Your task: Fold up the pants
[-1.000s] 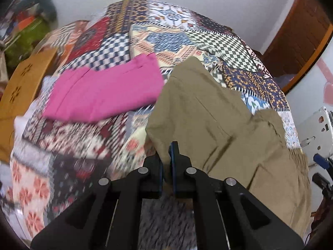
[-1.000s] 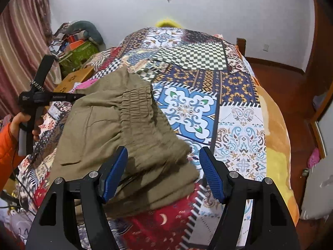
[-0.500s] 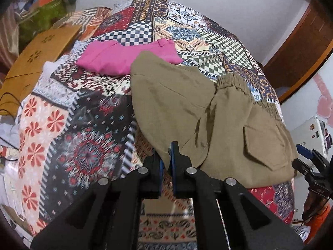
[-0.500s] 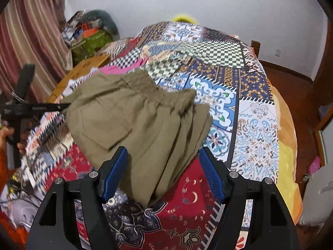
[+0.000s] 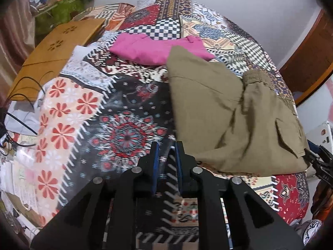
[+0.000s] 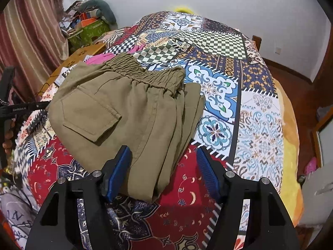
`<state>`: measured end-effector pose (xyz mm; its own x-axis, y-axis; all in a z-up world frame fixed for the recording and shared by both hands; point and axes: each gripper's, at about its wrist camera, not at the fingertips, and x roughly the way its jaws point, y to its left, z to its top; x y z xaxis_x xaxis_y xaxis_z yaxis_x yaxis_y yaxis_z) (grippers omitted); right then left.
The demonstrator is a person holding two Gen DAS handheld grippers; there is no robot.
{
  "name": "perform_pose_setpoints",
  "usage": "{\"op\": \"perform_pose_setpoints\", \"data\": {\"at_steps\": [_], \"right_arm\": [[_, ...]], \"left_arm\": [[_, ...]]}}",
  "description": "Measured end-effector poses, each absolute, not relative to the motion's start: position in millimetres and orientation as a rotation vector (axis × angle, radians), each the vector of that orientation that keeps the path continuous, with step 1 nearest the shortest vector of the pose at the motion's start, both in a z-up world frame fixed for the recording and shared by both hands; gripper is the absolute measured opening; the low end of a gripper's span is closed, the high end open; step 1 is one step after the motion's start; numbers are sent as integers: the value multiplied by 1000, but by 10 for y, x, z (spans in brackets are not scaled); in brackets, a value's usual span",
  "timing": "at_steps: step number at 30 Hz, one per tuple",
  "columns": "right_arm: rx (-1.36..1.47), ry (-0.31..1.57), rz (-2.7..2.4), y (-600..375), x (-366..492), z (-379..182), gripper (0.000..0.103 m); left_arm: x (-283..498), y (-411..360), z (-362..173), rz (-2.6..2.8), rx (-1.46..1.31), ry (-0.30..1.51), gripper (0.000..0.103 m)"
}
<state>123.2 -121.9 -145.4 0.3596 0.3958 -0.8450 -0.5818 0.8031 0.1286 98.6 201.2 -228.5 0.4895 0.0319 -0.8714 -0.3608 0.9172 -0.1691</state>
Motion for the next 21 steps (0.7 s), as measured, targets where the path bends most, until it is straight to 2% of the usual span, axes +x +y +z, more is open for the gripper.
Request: {"op": "perform_pose_setpoints", "data": {"at_steps": [9, 11, 13, 15, 21], "right_arm": [[-200, 1001, 612, -1216, 1397, -1282, 59], [-196, 981, 614, -1184, 1452, -1241, 59], [-195, 963, 617, -1138, 1519, -1220, 59], [-193, 953, 621, -1089, 1596, -1223, 59], [-165, 985, 673, -934, 1804, -1365, 59]], "left_arm": [[1286, 1850, -1833, 150, -260, 949, 17], [1421, 1765, -1775, 115, -248, 941, 21], [1567, 1654, -1730, 77, -233, 932, 35], [1713, 1544, -1709, 47, -223, 923, 41], [2167, 1199, -1872, -60, -196, 977, 42]]}}
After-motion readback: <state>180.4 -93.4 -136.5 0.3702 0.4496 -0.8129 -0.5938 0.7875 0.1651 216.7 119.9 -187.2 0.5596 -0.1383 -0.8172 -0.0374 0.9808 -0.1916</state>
